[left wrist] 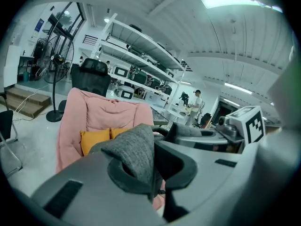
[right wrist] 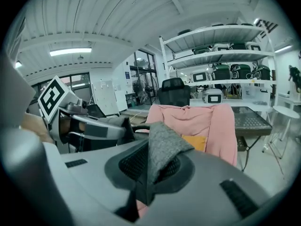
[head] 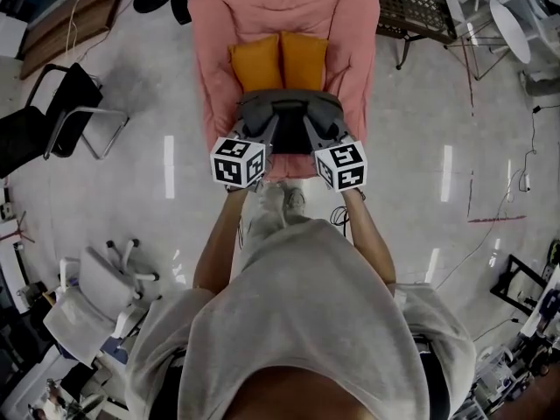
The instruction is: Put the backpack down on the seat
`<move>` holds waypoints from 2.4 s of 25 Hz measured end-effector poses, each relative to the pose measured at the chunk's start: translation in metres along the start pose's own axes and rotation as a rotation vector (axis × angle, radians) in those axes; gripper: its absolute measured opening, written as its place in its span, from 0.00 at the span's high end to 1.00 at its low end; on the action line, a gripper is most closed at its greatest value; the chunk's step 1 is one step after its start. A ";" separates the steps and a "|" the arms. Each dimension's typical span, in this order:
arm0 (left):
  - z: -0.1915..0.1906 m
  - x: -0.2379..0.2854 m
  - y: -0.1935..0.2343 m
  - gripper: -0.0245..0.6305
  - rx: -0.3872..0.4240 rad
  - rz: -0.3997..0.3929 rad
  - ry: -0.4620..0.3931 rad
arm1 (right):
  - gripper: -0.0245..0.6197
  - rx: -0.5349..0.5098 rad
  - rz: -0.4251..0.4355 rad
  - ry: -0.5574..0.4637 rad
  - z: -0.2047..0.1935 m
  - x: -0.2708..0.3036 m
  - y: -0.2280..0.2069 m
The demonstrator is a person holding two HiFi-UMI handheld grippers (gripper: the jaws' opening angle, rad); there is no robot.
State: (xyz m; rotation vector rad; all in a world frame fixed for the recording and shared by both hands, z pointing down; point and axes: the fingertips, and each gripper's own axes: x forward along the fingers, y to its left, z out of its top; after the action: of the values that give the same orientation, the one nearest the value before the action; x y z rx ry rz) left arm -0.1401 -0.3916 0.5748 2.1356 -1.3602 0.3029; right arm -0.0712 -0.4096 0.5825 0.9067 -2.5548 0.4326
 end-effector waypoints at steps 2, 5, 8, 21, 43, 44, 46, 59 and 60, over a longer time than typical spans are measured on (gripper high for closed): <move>-0.004 0.005 0.007 0.92 -0.018 0.005 0.010 | 0.92 0.009 0.002 0.013 -0.005 0.008 -0.002; -0.008 0.011 0.015 0.92 -0.032 0.011 0.019 | 0.92 0.018 0.003 0.030 -0.010 0.017 -0.004; -0.012 0.018 0.023 0.92 -0.041 0.019 0.028 | 0.92 0.027 0.005 0.046 -0.016 0.027 -0.008; -0.035 0.035 0.047 0.92 -0.094 0.049 0.078 | 0.92 0.061 0.022 0.110 -0.045 0.054 -0.012; -0.041 0.076 0.079 0.92 -0.077 0.039 0.127 | 0.92 0.078 0.024 0.146 -0.058 0.100 -0.039; -0.039 0.079 0.081 0.92 -0.076 0.036 0.128 | 0.92 0.080 0.024 0.147 -0.057 0.103 -0.042; -0.037 0.087 0.085 0.92 -0.075 0.031 0.130 | 0.92 0.083 0.024 0.150 -0.056 0.111 -0.048; -0.024 0.131 0.128 0.92 -0.087 0.014 0.155 | 0.92 0.081 0.018 0.179 -0.049 0.168 -0.078; -0.023 0.134 0.131 0.92 -0.087 0.015 0.159 | 0.92 0.085 0.018 0.181 -0.048 0.172 -0.080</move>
State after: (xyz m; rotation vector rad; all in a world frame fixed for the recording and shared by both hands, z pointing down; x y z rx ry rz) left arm -0.1926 -0.5196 0.7039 1.9863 -1.2758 0.4027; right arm -0.1288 -0.5405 0.7160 0.8338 -2.3975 0.6039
